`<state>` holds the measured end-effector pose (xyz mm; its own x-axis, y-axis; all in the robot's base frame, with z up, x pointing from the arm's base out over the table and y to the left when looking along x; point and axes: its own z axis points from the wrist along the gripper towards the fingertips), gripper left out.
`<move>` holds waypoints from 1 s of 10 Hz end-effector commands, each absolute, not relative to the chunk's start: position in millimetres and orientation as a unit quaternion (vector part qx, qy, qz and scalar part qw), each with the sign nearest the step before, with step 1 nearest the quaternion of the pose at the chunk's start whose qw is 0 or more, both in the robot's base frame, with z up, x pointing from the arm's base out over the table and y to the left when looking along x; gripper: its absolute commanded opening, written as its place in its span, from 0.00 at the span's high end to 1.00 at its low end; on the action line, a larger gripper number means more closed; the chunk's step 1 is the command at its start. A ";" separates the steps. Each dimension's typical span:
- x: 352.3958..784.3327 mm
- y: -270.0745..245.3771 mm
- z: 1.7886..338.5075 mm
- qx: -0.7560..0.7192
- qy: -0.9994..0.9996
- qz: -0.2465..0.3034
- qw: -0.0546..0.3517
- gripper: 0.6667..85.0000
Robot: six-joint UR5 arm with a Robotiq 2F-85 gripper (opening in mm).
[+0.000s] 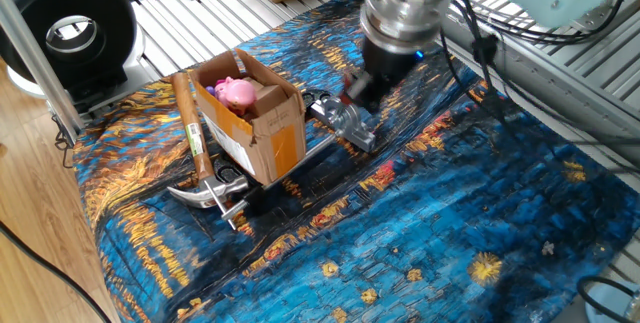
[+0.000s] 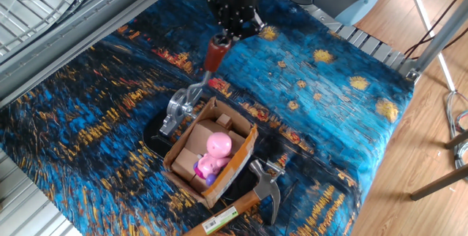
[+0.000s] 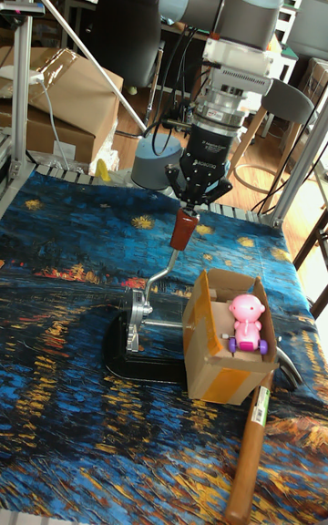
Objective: Push down the lever
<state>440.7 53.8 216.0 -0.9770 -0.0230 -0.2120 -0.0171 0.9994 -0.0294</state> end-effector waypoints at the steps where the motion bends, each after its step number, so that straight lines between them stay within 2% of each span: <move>1: 457.0 61.2 224.6 -0.017 0.992 0.009 0.121 0.99; 4: 461.2 49.6 215.6 -0.016 0.994 0.001 0.112 0.99; 7: 474.6 56.7 213.3 -0.014 0.992 0.004 0.124 0.99; 10: 486.7 50.0 210.5 -0.019 0.993 0.006 0.119 0.99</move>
<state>475.7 50.5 211.5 -0.9711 -0.0357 -0.2361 -0.0345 0.9994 -0.0090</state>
